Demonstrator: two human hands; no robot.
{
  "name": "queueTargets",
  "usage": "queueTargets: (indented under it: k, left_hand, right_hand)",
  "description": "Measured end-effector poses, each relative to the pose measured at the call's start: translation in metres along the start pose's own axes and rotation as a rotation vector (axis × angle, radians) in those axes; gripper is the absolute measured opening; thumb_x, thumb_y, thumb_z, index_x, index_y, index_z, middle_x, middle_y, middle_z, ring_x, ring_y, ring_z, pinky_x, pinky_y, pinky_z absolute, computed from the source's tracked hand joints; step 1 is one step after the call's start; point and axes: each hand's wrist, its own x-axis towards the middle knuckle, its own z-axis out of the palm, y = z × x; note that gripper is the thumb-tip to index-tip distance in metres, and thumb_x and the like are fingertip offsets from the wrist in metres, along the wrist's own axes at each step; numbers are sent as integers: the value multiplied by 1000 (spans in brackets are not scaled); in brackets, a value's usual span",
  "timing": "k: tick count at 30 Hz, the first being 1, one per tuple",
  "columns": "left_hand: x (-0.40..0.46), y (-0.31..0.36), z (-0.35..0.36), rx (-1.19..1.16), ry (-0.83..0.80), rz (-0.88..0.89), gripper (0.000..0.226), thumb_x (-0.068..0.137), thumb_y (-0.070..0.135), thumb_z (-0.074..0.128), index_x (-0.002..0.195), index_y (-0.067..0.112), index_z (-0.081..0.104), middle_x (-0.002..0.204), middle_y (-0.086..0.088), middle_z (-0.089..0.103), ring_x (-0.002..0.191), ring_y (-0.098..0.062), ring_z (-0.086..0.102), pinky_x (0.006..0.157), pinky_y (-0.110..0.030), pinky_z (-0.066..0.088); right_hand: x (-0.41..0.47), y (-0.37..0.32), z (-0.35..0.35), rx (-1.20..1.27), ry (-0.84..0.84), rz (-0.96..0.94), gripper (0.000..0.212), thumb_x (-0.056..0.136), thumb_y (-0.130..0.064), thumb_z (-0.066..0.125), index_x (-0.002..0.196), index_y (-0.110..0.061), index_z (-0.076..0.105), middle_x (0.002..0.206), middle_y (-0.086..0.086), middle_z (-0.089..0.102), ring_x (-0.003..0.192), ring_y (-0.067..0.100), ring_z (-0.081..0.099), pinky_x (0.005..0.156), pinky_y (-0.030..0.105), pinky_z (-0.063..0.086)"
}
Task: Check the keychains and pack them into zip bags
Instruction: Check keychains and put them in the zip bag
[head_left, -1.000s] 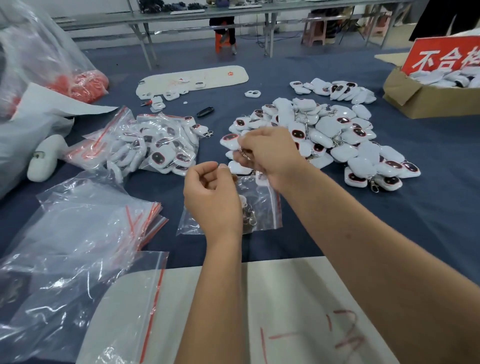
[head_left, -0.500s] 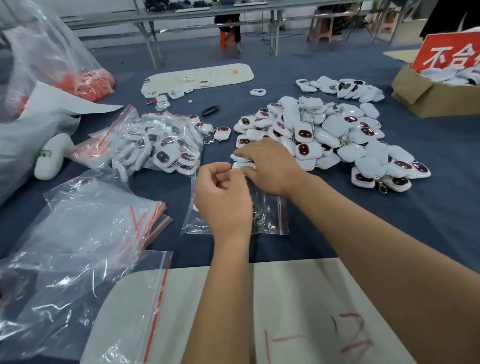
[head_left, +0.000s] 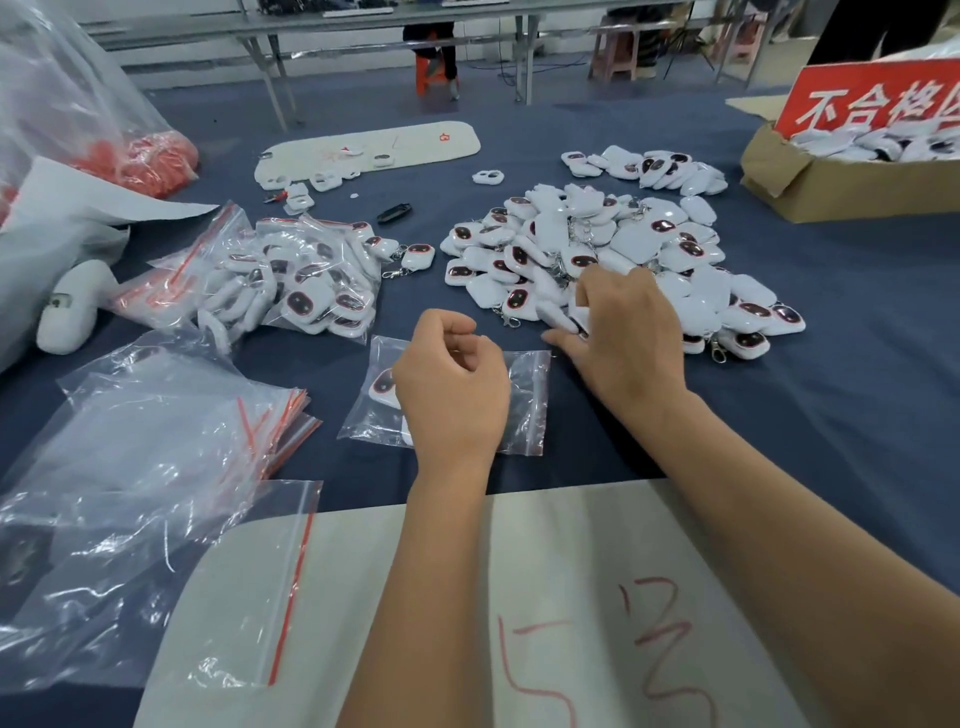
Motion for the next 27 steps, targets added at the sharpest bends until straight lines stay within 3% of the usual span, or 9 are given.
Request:
queueTargets:
  k: [2,5,7,8,10,13,17,21,27]
  left_hand:
    - [-1,0,1,-10,-26,-10,13,89,8,66,97,17,65,78,12,65,70,6,60,64,-6,44]
    - [-3,1,2,-55,-68,-27,13,89,9,66,96,20,65,78,9,67,71,-2,64,64,-12,47]
    - [-3,2,2,-92,-106,-40,13,91,10,66,94,22,64,79,3,69,75,-18,70,69,-30,57]
    - [-4,3,2,-102,-127,-48,13,91,11,66,93,23,63,79,1,69,76,-24,70,72,-39,60]
    - [-4,4,3,-108,-177,-53,12,93,13,66,92,25,64,80,-2,70,77,-30,71,77,-48,60]
    - [-3,3,2,-95,-256,-28,6,95,19,67,93,23,69,82,1,72,80,-27,72,79,-51,60]
    - [-3,3,2,-85,-338,18,14,97,18,65,89,23,76,80,9,74,79,-16,72,76,-40,61]
    - [-1,0,4,-112,-371,22,11,95,17,71,89,22,78,77,10,74,73,-16,72,70,-30,59]
    - [-1,0,4,-232,-394,-46,6,94,14,74,96,16,79,84,-1,78,79,-24,74,73,-33,61]
  right_hand:
    - [3,9,-8,171,-75,124,48,82,-47,86,93,-13,53,80,5,62,80,28,54,67,39,41]
    - [5,17,-23,488,-57,301,35,88,-41,83,94,-12,64,95,1,67,96,18,58,78,30,39]
    - [0,17,-32,594,-51,369,17,96,-34,74,104,-20,70,102,-5,67,100,10,60,83,22,39]
    - [-4,16,-35,695,-73,396,9,100,-27,69,108,-25,70,102,-5,67,92,6,63,82,23,44]
    - [-19,6,-36,1015,-139,426,27,103,-9,62,118,-30,70,99,1,68,74,4,65,76,25,54]
    - [-41,-8,-32,1340,-179,435,39,101,9,58,130,-16,69,100,9,75,79,14,74,79,23,60]
    - [-59,-13,-25,1366,-174,431,36,93,11,68,122,-11,72,102,12,78,88,27,79,85,33,64]
    - [-62,-14,-23,1403,-200,430,30,92,8,72,117,-8,69,90,5,78,82,28,80,72,29,64]
    - [-63,-13,-23,1314,-198,377,38,87,1,79,118,-17,66,93,6,77,78,24,78,63,30,61]
